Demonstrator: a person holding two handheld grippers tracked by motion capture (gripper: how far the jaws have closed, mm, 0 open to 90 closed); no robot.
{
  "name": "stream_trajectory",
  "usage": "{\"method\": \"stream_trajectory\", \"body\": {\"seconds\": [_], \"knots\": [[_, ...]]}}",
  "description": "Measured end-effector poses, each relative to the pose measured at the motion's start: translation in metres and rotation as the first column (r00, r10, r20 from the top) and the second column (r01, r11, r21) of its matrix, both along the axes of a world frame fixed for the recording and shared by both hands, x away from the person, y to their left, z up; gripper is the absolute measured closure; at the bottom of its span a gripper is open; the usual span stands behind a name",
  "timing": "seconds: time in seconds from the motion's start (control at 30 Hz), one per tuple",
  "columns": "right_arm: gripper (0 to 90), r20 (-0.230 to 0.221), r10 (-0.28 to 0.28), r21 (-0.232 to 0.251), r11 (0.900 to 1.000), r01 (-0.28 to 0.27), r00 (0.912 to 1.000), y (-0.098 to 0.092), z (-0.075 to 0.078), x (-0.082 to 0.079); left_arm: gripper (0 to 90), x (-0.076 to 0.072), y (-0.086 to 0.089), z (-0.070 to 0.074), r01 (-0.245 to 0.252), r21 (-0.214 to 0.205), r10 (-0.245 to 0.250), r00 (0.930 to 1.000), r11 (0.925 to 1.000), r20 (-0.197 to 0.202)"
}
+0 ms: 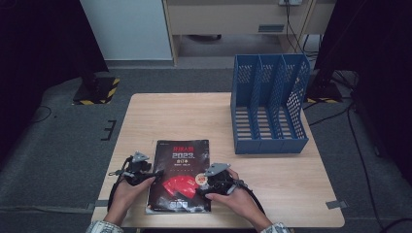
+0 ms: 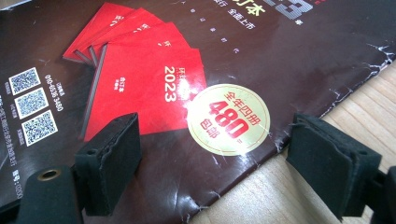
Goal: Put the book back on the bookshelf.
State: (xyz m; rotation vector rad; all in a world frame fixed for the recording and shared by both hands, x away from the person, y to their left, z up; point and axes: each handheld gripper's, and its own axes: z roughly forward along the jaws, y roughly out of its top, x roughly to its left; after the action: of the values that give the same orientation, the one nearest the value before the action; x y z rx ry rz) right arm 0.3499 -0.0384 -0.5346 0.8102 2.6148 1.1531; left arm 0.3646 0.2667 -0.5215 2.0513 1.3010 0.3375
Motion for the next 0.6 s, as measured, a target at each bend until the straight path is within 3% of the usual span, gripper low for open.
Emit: {"method": "stream_trajectory", "body": {"seconds": [0.1,0.17,0.2,0.3,0.37,0.4,0.43,0.5,0.6], "knots": [[17.4,-0.002,-0.005,0.001,1.0,0.005,1.0,0.001,0.0,-0.001,35.9,0.0,-0.003,0.002,-0.003,-0.016,0.002,0.9996,0.9999,-0.027],[17.4,0.002,-0.005,0.004,1.0,0.005,1.0,0.001,-0.001,-0.001,39.8,0.001,0.002,0.003,-0.035,-0.056,0.032,0.9983,0.9978,-0.048],[17.4,0.002,-0.005,0.004,1.0,0.005,1.0,0.001,-0.001,-0.001,41.8,0.001,0.002,0.003,-0.035,-0.056,0.032,0.9983,0.9978,-0.048],[17.4,0.005,-0.012,0.006,0.9999,0.012,0.9999,0.001,-0.001,-0.001,45.4,0.001,0.009,0.004,-0.045,-0.111,0.037,0.9964,0.9928,-0.076],[17.3,0.006,-0.012,0.007,0.9999,0.012,0.9999,0.001,-0.001,-0.001,47.6,0.0,0.01,0.005,-0.045,-0.117,0.036,0.9965,0.9921,-0.076],[17.4,0.005,-0.009,0.006,0.9999,0.009,0.9999,0.001,-0.001,-0.001,47.6,-0.001,0.011,0.006,-0.041,-0.121,0.032,0.9965,0.9918,-0.077],[17.3,0.006,-0.009,0.008,0.9999,0.009,0.9999,0.001,-0.001,-0.002,51.9,-0.004,0.012,0.008,-0.026,-0.179,0.011,0.9966,0.9835,-0.082],[17.3,0.007,-0.009,0.009,0.9999,0.009,0.9999,0.001,-0.001,-0.002,53.2,-0.007,0.012,0.01,-0.001,-0.197,-0.017,0.9959,0.9805,-0.089],[17.4,0.008,-0.009,0.01,0.9999,0.009,0.9999,0.001,-0.001,-0.002,54.8,-0.019,0.007,0.009,0.036,-0.183,-0.057,0.9921,0.9825,-0.112]]}}
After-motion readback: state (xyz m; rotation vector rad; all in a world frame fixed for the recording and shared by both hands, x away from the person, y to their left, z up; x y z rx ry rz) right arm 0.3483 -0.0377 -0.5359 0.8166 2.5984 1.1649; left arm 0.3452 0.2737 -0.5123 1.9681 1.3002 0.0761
